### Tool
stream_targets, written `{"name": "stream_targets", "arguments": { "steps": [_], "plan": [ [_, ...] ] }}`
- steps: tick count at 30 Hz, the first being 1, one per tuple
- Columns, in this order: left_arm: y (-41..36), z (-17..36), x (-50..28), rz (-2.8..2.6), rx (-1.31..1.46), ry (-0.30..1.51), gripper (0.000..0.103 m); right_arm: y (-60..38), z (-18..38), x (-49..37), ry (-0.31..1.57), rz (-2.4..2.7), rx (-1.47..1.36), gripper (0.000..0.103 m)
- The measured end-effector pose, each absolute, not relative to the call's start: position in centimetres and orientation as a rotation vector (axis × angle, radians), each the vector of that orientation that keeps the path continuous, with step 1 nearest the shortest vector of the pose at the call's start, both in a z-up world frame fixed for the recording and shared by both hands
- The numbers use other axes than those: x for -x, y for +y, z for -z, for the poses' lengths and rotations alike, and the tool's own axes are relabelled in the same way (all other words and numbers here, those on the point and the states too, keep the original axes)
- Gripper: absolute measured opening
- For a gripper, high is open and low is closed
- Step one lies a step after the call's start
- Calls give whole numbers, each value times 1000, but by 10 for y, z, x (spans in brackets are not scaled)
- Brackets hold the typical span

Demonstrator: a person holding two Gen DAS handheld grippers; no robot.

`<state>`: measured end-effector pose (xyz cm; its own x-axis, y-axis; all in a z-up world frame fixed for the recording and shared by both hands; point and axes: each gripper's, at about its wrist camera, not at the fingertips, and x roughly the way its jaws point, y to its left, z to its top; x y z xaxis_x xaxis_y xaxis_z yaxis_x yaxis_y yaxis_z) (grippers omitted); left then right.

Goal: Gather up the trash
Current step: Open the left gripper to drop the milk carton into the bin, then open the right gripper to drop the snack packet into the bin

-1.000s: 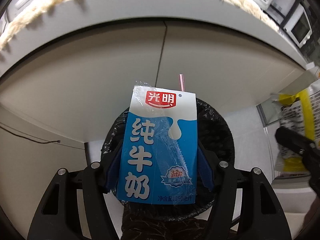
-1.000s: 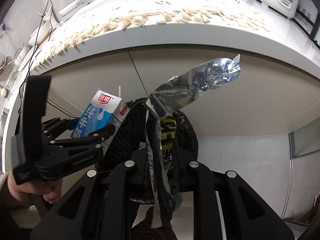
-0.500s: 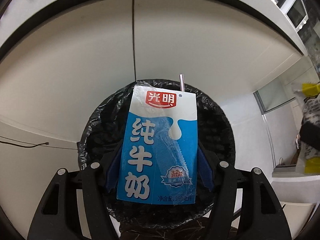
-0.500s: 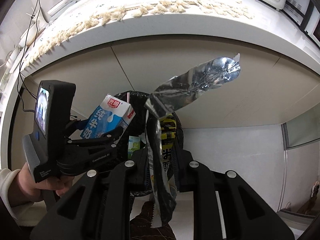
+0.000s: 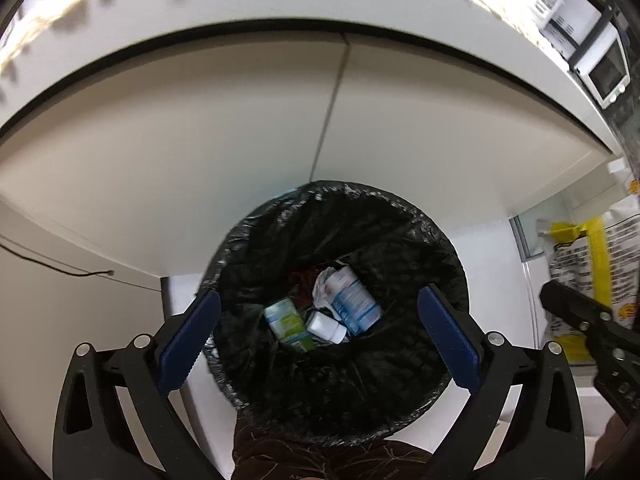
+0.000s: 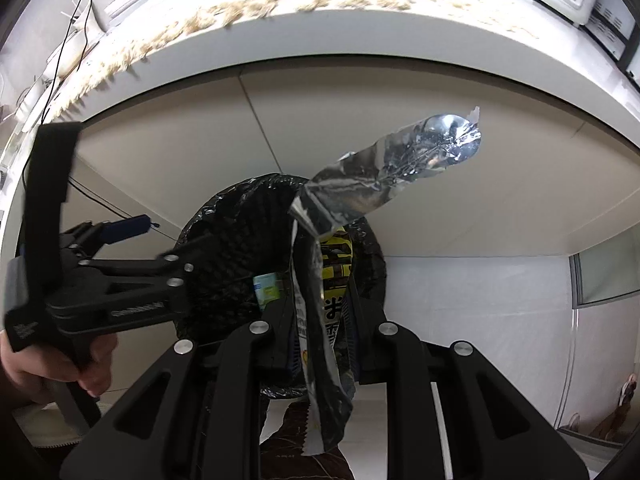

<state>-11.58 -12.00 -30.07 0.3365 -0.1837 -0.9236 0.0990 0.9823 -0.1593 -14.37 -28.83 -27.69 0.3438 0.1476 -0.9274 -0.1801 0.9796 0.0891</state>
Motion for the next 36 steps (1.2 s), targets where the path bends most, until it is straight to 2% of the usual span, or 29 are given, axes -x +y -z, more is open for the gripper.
{"name": "stream_targets", "arguments": {
  "steps": [15, 31, 33, 36],
  "plan": [
    [-73, 272, 140, 100, 141, 1189, 97, -266, 313, 126, 1241, -283, 56, 19],
    [-28, 279, 158, -1, 174, 1209, 97, -214, 361, 110, 1349, -340, 129, 19],
    [-26, 281, 158, -7, 175, 1213, 97, -207, 365, 110, 1357, -338, 137, 24],
    [-24, 282, 160, -9, 173, 1217, 97, -206, 369, 110, 1366, -336, 135, 38]
  ]
}}
